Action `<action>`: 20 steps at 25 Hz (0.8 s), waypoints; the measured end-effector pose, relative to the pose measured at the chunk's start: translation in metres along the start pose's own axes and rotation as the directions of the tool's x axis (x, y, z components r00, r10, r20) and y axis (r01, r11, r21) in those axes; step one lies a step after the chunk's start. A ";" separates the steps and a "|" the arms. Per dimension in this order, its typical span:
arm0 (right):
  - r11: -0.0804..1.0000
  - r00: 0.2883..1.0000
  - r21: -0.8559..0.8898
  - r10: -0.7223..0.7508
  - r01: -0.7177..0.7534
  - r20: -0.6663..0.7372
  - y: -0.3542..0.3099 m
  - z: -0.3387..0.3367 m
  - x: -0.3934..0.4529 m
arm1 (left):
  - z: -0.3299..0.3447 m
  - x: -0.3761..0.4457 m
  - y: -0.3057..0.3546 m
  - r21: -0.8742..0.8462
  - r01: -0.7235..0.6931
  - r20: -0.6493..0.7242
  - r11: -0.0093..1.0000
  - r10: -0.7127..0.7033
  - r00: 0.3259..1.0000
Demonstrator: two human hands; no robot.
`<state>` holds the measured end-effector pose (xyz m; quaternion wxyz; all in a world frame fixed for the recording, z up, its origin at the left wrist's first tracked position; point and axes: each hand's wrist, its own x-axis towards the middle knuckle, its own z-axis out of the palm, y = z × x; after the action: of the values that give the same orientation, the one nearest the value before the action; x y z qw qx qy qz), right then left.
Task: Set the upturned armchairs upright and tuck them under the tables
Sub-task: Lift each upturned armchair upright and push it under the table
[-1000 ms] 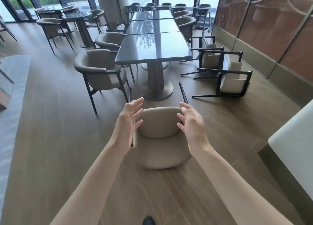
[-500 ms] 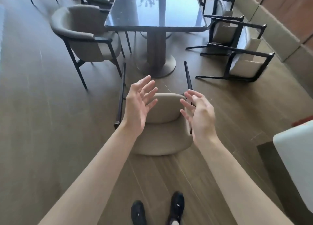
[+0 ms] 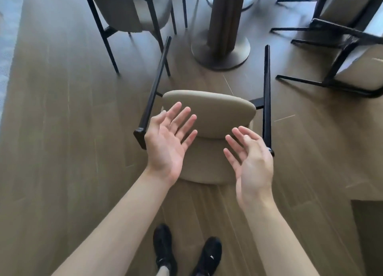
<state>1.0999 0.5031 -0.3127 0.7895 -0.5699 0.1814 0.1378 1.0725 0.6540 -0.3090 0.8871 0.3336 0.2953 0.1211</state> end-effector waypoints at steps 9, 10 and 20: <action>0.985 0.983 0.088 0.156 -0.148 -0.100 0.211 -0.034 0.080 | -0.138 0.107 -0.159 -0.084 0.143 -0.137 0.986 -0.154 0.979; 0.982 0.978 0.082 0.179 -0.170 -0.111 0.235 -0.039 0.086 | -0.156 0.114 -0.175 -0.083 0.156 -0.169 0.984 -0.168 0.971; 0.934 0.892 0.101 0.358 -0.343 -0.277 0.490 -0.110 0.194 | -0.336 0.211 -0.361 -0.121 0.263 -0.421 0.957 -0.289 0.859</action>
<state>1.0511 0.5537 -0.8463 0.7303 -0.5221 0.3987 0.1877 1.0443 0.6454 -0.8446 0.8163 0.2259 0.5266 0.0727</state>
